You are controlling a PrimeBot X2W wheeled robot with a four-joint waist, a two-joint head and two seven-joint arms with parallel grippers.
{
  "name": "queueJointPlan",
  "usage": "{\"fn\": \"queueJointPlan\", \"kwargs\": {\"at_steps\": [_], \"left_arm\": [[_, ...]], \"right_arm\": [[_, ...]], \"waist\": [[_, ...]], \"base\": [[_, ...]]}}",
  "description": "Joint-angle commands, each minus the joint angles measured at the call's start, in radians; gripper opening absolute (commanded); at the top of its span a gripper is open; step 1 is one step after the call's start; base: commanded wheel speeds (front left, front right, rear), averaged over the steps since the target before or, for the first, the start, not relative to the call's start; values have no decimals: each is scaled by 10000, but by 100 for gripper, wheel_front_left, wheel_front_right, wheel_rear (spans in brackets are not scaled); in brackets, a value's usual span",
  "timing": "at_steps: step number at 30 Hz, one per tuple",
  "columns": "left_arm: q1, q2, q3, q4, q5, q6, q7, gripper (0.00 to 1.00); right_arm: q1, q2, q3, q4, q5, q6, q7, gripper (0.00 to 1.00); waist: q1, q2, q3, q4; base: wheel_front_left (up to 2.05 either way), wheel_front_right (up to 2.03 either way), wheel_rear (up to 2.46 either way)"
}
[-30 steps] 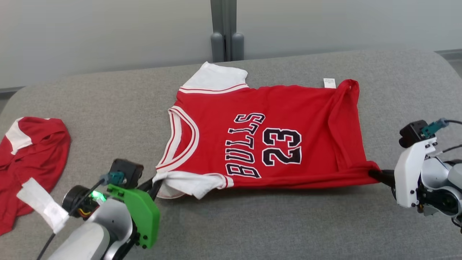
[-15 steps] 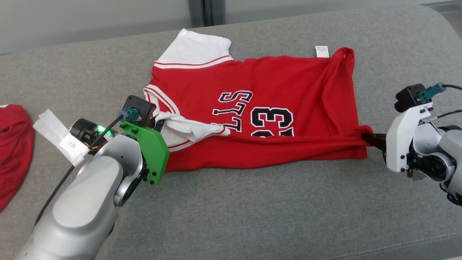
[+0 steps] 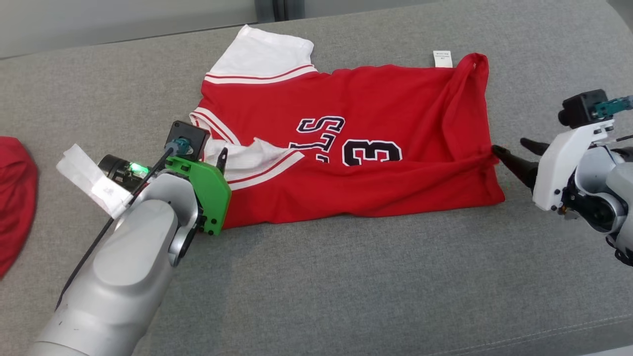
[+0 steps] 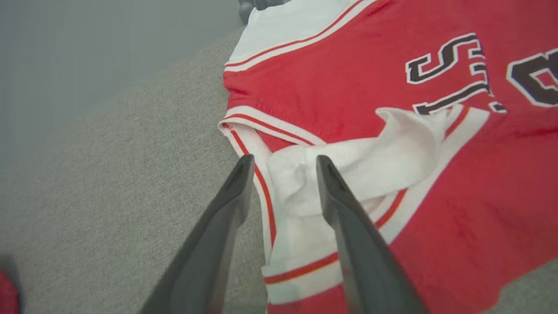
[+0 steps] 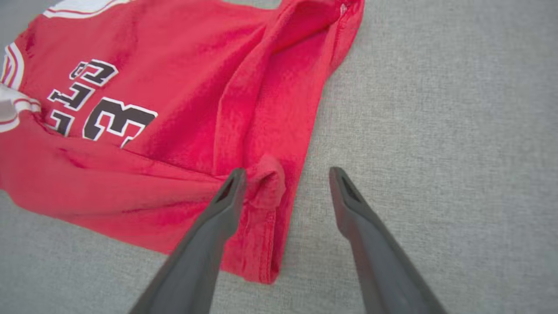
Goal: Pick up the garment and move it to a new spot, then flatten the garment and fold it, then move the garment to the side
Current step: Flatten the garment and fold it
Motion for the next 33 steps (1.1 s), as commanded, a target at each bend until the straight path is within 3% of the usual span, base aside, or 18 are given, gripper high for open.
{"fn": "queueJointPlan", "kwargs": {"at_steps": [1, 8, 10, 15, 18, 23, 28, 33], "left_arm": [[-112, -75, 87, 141, -11, 161, -295, 100], [420, -698, 969, 281, -577, 873, -2712, 100], [679, -886, 1444, 70, -922, 1057, -3617, 100], [1801, -1438, 2785, -1211, -1347, 1806, -4431, 100], [2966, -1757, 3731, -3034, -622, 2195, -4426, 100], [4844, -2205, 4321, -4872, 828, 2081, -4417, 100], [6075, -2319, 4317, -5142, 1562, 1963, -4419, 100], [6720, -2340, 4260, -4618, 1967, 2158, -4420, 100]], "right_arm": [[-83, -68, -94, 127, 98, -13, -365, 100], [497, -58, -702, 327, -271, -11, -3428, 100], [725, -52, -1056, 282, -615, -11, -3749, 100], [2086, 360, -4352, -732, -2583, -10, -3792, 100], [3570, 1039, -6775, -1970, -4240, -8, -3796, 100], [6143, 2617, -9529, -4142, -6685, -7, -3797, 100], [7678, 3858, -10532, -5435, -7894, -7, -3800, 100], [8345, 4581, -10845, -5912, -8317, -7, -3801, 100]], "waist": [[0, 0, -134, 75], [0, 0, -848, 217], [0, 0, -1070, 238], [0, 0, -1579, 249], [0, 0, -1801, 259], [0, 0, -2071, 301], [0, 0, -2193, 297], [0, 0, -2115, 172]], "base": [[0, 0, 0], [0, 0, 0], [0, 0, 0], [0, 0, 0], [0, 0, 0], [0, 0, 0], [0, 0, 0], [0, 0, 0]]}}
